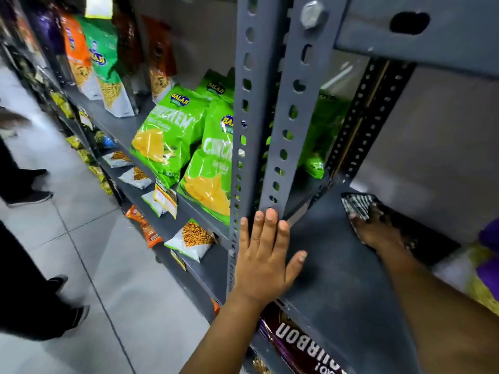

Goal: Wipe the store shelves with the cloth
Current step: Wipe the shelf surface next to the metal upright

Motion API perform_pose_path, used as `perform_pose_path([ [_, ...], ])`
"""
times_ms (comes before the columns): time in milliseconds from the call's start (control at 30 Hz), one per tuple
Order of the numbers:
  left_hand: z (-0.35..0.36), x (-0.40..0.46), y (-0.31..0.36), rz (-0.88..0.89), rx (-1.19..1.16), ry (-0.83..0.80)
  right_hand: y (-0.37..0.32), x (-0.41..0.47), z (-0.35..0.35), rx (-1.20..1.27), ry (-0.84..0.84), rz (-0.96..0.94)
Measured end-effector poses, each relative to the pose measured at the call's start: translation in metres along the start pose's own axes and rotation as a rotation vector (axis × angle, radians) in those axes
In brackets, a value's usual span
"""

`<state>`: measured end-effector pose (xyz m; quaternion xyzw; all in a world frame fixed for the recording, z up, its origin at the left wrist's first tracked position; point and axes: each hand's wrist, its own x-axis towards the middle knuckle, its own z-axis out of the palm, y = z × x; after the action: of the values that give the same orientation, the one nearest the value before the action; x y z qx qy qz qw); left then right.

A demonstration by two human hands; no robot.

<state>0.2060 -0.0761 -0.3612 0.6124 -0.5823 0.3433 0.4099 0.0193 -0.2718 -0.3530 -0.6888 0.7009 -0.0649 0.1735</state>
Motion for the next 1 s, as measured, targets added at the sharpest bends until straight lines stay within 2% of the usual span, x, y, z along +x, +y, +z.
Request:
perform_pose_path([
  [67,-0.001,-0.001,0.001,-0.009,-0.005,-0.002,-0.011,0.003,0.000,-0.061,-0.040,-0.057],
  [133,-0.002,0.000,0.000,-0.007,-0.001,-0.008,-0.021,-0.008,0.003,-0.122,-0.007,-0.183],
  [267,-0.016,0.000,0.001,-0.001,-0.001,-0.091,-0.031,-0.059,0.016,-0.008,0.149,-0.470],
  [333,-0.030,0.004,0.003,-0.037,-0.030,-0.122,-0.033,-0.079,0.021,0.055,0.084,-0.519],
  [400,-0.040,0.019,0.004,-0.110,-0.055,-0.100,-0.035,-0.084,0.010,0.192,-0.004,-0.442],
  [433,-0.041,0.030,0.001,-0.153,-0.071,-0.086,-0.034,-0.078,-0.001,0.258,0.027,-0.343],
  [500,-0.038,0.051,-0.005,-0.232,-0.114,-0.080,-0.020,-0.067,-0.021,0.226,0.201,-0.139],
  [533,-0.035,0.058,-0.007,-0.250,-0.140,-0.085,-0.013,-0.064,-0.026,0.164,0.283,-0.121],
  [633,-0.025,0.058,-0.010,-0.259,-0.219,-0.062,-0.001,-0.064,-0.005,-0.062,0.229,-0.218],
  [767,-0.023,0.058,-0.010,-0.264,-0.256,-0.042,-0.012,-0.102,0.019,0.028,0.178,-0.252],
  [900,-0.020,0.056,-0.012,-0.253,-0.255,-0.037,-0.020,-0.148,0.016,0.192,-0.015,-0.394],
  [1000,-0.020,0.057,-0.012,-0.248,-0.246,-0.036,-0.013,-0.123,-0.008,0.159,0.132,-0.170],
])
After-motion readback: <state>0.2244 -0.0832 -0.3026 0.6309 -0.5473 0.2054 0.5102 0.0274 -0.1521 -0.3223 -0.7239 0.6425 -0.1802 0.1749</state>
